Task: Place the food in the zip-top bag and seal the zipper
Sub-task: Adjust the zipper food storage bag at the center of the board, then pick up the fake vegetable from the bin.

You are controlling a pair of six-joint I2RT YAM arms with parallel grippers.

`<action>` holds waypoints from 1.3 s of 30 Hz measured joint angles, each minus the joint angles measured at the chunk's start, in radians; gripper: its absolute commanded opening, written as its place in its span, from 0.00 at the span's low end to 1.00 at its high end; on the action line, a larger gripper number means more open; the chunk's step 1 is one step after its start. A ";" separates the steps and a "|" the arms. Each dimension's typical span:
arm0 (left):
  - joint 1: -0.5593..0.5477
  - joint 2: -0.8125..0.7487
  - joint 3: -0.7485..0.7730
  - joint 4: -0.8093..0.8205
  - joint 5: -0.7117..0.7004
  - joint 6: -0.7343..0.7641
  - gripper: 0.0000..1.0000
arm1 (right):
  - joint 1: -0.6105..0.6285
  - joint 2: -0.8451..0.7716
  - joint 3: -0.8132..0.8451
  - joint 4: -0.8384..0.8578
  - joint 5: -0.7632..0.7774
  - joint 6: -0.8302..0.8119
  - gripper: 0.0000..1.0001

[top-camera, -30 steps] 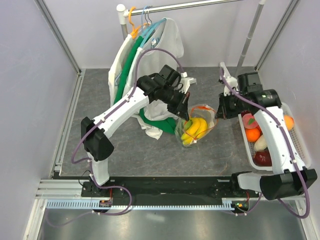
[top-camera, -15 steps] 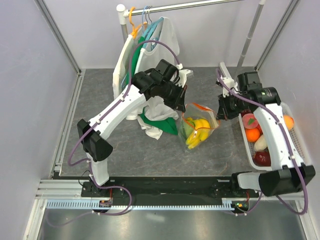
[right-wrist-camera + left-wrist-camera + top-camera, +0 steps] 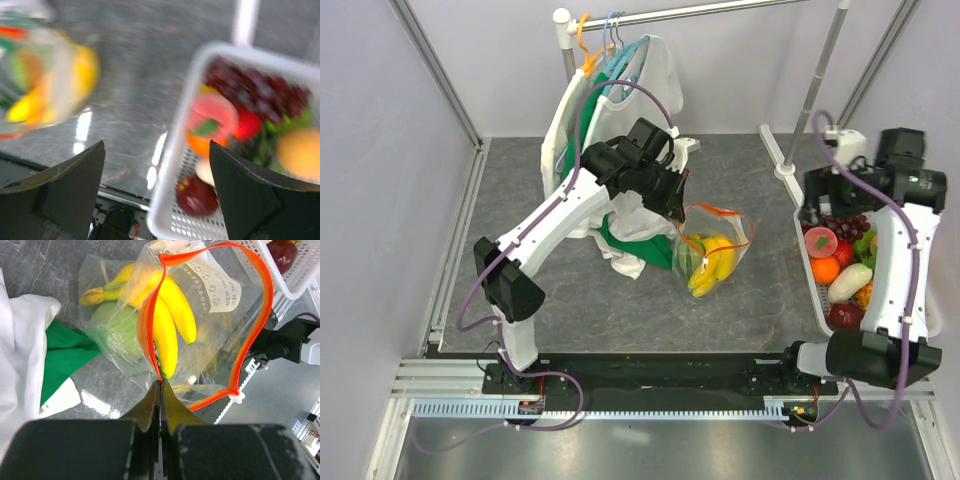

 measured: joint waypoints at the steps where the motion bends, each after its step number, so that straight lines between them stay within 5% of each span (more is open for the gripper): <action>1: 0.002 0.000 -0.001 0.000 0.000 0.000 0.02 | -0.079 0.014 -0.002 -0.006 -0.005 -0.020 0.91; 10: 0.004 0.000 -0.013 0.001 0.003 0.000 0.02 | -0.502 0.121 -0.012 -0.043 0.007 -0.172 0.88; 16: 0.005 0.000 -0.013 0.001 0.004 0.000 0.02 | -0.715 0.049 -0.230 0.023 0.001 -0.148 0.87; 30: 0.005 0.000 -0.013 0.001 0.012 0.002 0.02 | -0.706 -0.125 -0.683 0.520 -0.040 0.049 0.82; 39: 0.005 0.000 -0.013 0.001 0.012 0.004 0.02 | -0.706 -0.024 -0.705 0.610 -0.068 0.091 0.39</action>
